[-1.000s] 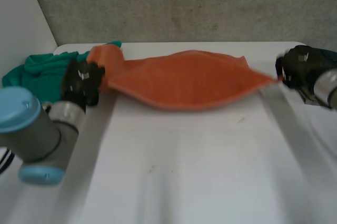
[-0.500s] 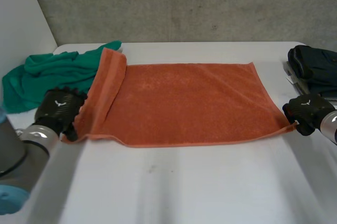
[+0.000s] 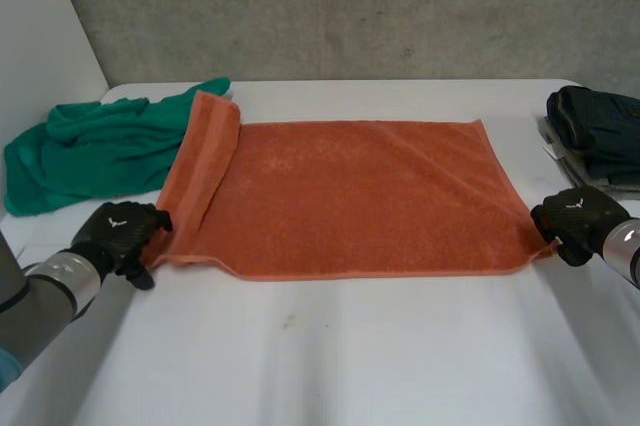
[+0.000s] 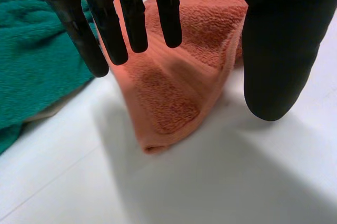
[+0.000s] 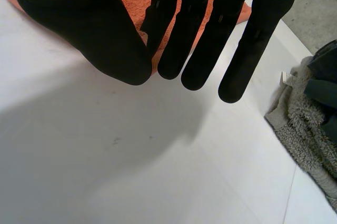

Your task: Fold the laundry.

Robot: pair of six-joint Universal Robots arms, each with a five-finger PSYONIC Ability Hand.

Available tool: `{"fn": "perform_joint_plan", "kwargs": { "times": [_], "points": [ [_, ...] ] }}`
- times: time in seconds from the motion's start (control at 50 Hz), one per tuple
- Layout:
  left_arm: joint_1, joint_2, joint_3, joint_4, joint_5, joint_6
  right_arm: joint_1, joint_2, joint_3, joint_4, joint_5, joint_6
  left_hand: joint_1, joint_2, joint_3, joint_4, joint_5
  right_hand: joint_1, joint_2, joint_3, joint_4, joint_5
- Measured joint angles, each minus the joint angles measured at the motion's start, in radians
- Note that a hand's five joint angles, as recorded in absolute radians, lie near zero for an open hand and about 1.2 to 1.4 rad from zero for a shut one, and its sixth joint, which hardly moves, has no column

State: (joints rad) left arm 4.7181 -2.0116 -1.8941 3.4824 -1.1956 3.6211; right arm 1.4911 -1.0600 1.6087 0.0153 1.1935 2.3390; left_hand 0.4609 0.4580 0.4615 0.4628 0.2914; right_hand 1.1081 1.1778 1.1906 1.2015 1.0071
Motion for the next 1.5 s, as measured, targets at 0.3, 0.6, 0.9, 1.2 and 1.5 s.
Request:
{"fn": "perform_joint_plan", "kwargs": {
  "times": [0.3, 0.6, 0.9, 1.2, 1.5],
  "points": [
    [-0.074, -0.041, 0.077, 0.04, -0.027, -0.053, -0.001, -0.019, 0.022, -0.007, 0.001, -0.004, 0.709, 0.736, 0.727, 0.734, 0.69, 0.0, 0.0, 0.0, 0.0, 0.0],
    [-0.072, 0.249, -0.081, -0.041, -0.092, 0.012, -0.023, -0.181, 0.073, 0.179, -0.021, -0.104, 0.709, 0.736, 0.727, 0.734, 0.69, 0.0, 0.0, 0.0, 0.0, 0.0],
    [-0.018, 0.454, -0.198, -0.601, -0.124, 0.42, -0.155, -0.324, 0.168, 0.582, -0.027, -0.474, 0.709, 0.737, 0.729, 0.737, 0.69, 0.0, 0.0, 0.0, 0.0, 0.005],
    [-0.199, 0.067, 0.211, -0.132, -0.186, 0.388, 0.007, -0.112, -0.134, 0.179, 0.016, -0.02, 0.709, 0.738, 0.731, 0.737, 0.69, 0.0, 0.0, 0.0, 0.0, 0.005],
    [-0.267, -0.467, 0.884, -0.001, -0.269, 0.298, 0.194, 0.348, -0.663, -0.091, 0.23, 0.084, 0.709, 0.739, 0.731, 0.738, 0.69, 0.0, 0.0, 0.0, 0.0, 0.006]
  ]
}}
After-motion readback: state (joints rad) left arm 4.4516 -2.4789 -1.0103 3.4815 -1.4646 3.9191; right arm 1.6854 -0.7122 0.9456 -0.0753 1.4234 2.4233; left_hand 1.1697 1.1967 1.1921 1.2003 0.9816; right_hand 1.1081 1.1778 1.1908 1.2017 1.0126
